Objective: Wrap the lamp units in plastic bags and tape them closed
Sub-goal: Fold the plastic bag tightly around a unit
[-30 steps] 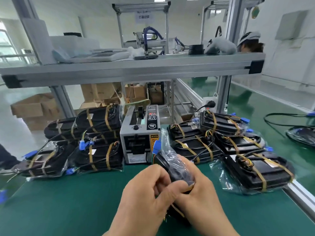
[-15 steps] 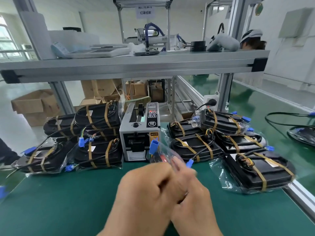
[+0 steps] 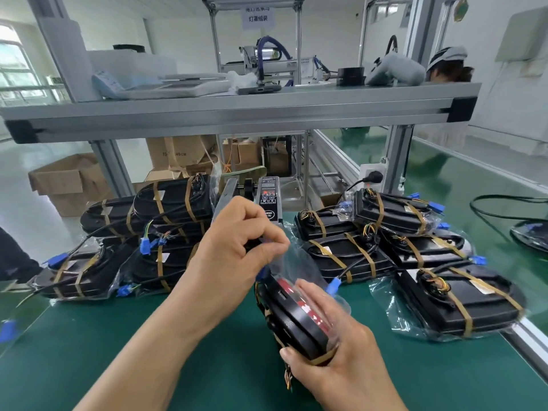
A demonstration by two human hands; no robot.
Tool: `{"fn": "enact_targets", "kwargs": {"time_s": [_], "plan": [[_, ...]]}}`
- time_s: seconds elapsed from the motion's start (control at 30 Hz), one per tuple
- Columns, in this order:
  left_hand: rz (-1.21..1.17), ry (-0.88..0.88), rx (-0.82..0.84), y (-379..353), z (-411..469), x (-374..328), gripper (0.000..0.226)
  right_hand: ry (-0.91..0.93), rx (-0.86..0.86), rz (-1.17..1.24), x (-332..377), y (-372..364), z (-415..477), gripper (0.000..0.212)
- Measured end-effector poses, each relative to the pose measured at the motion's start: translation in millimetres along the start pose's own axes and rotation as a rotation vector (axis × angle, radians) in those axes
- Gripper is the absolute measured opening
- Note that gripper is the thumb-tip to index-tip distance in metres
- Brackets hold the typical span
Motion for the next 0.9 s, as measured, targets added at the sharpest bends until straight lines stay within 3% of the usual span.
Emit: {"fn": "enact_targets", "kwargs": {"time_s": [0.1,0.23,0.33,0.43,0.57,0.9], "plan": [[-0.11,0.052,-0.139,7,0,9,0.02,0.012,-0.048,-0.038,1,10,-2,0.082],[-0.334,0.519,-0.428,23,-18,85,0.018,-0.047,-0.128,-0.013,-7,22,0,0.086],[-0.502,0.89,-0.432,-2,-41,139,0.017,-0.076,-0.131,-0.025,-8,21,5,0.085],[-0.692,1.119,-0.375,-38,-54,163,0.017,-0.098,-0.153,0.016,-10,19,8,0.082],[-0.826,1.246,-0.374,-58,-49,173,0.02,-0.109,-0.172,0.031,-12,18,9,0.08],[-0.841,1.303,-0.483,-63,-32,180,0.023,-0.126,-0.138,0.065,-12,16,8,0.082]]}}
Point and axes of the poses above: each hand's wrist, its own z-axis towards the middle knuckle, its own y-axis out of the back of the hand, x = y × z, the point moved 8 cm from there along z, towards the middle knuckle, and after that the axes turned 1 degree about -x, right-handed, at the moved point
